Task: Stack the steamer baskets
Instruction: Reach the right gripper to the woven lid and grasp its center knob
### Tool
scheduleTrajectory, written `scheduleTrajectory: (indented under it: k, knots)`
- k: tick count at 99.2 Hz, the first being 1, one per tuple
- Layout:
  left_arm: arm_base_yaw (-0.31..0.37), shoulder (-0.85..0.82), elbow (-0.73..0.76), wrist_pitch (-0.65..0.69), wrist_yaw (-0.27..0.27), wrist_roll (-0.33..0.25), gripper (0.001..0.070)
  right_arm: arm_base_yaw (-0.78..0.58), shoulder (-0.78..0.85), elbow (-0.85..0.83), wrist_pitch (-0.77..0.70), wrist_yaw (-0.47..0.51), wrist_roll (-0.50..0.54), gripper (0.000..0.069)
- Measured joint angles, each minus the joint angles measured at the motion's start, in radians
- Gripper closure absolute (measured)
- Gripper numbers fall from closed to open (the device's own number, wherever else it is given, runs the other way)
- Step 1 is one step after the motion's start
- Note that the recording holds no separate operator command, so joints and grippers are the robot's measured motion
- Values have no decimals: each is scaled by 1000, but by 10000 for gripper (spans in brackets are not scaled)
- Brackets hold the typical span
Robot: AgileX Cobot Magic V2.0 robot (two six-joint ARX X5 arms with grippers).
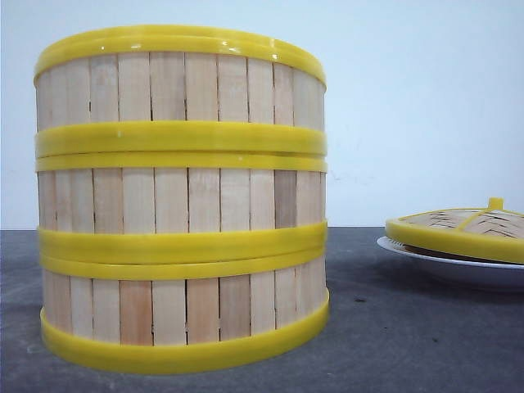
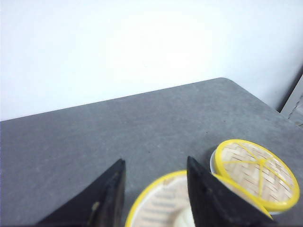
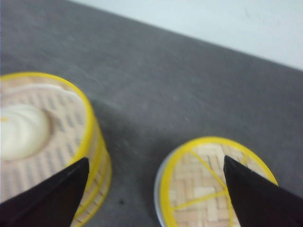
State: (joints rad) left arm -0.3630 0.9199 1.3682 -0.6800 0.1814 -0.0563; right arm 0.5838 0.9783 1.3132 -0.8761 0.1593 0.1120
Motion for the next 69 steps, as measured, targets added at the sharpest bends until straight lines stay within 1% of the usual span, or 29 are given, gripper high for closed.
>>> scheduleTrajectory:
  k: [12,19,31,39,45,51,63,69]
  knots:
    - [0,-54,-1,-85,0,0,473,-68,64,0,-4,-26,1,143]
    - [0,-80,-16,-113,0,0,473,-113,112,0,-4,-47,0,143]
    - [0,-136,-85,-126,6,-3,473,-203,204,0,-9,-102,1,146]
    - [0,-179,-140,-124,21,-13,473,-265,270,0,-9,-149,1,150]
    - [0,-218,-179,-124,27,-19,473,-304,318,-3,-6,-159,0,158]
    - [0,-262,-213,-124,27,-23,473,-337,365,-16,5,-162,1,177]
    - [0,-351,-261,-124,27,-26,473,-394,461,-48,23,-203,0,248]
    - [0,-389,-268,-125,27,-26,473,-409,502,-52,27,-215,1,265]
